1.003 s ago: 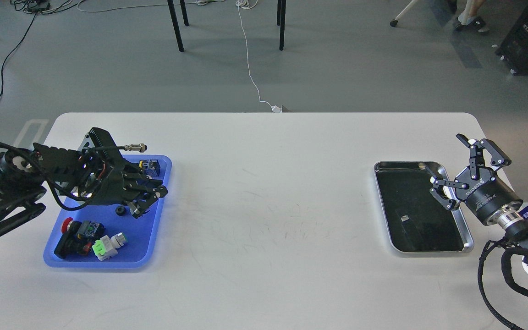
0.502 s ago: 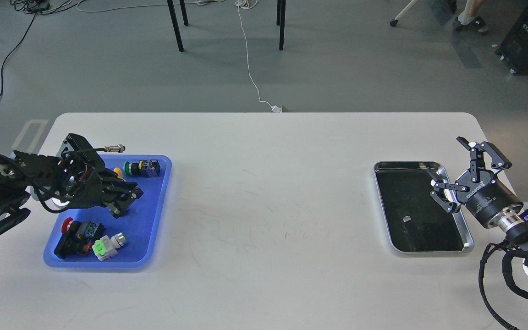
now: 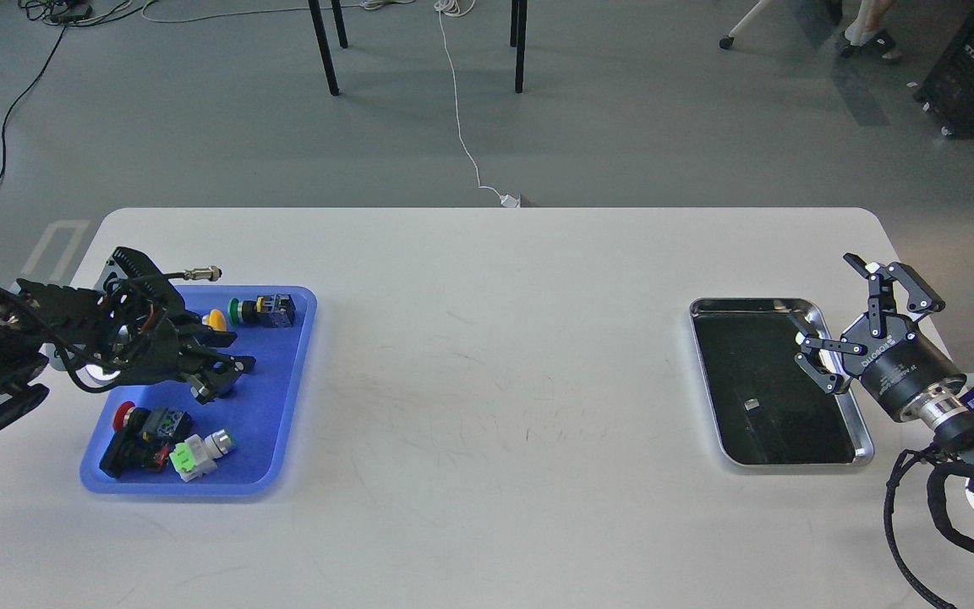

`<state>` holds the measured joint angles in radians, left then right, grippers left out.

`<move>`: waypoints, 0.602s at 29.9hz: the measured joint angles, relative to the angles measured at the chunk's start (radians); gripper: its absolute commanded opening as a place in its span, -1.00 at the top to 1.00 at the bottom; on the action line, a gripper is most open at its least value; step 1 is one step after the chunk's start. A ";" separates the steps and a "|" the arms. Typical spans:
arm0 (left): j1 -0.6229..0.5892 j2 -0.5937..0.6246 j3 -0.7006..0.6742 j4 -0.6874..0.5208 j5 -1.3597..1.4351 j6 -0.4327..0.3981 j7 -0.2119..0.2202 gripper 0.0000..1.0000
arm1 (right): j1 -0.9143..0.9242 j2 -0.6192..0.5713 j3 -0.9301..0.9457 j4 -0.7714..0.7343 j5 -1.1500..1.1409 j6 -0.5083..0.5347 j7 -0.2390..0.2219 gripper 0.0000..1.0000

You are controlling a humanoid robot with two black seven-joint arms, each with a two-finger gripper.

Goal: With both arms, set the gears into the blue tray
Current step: 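Open the left gripper and lift it from the blue tray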

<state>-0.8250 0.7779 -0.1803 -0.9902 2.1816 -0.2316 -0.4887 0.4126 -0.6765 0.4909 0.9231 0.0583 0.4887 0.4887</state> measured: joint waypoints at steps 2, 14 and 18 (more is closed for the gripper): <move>-0.005 0.007 -0.005 -0.018 0.000 0.000 0.000 -0.37 | 0.000 0.000 0.000 0.001 0.000 0.000 0.000 -0.91; 0.002 0.024 -0.178 -0.153 -0.379 0.002 0.000 -0.95 | 0.010 0.000 -0.007 -0.001 -0.003 0.000 0.000 -0.98; 0.030 -0.007 -0.182 -0.195 -0.768 0.034 0.000 -0.96 | 0.011 -0.001 -0.007 -0.003 -0.005 0.000 0.000 -0.98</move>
<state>-0.7953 0.7710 -0.3624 -1.1853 1.4132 -0.1979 -0.4884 0.4233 -0.6774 0.4836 0.9200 0.0534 0.4887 0.4887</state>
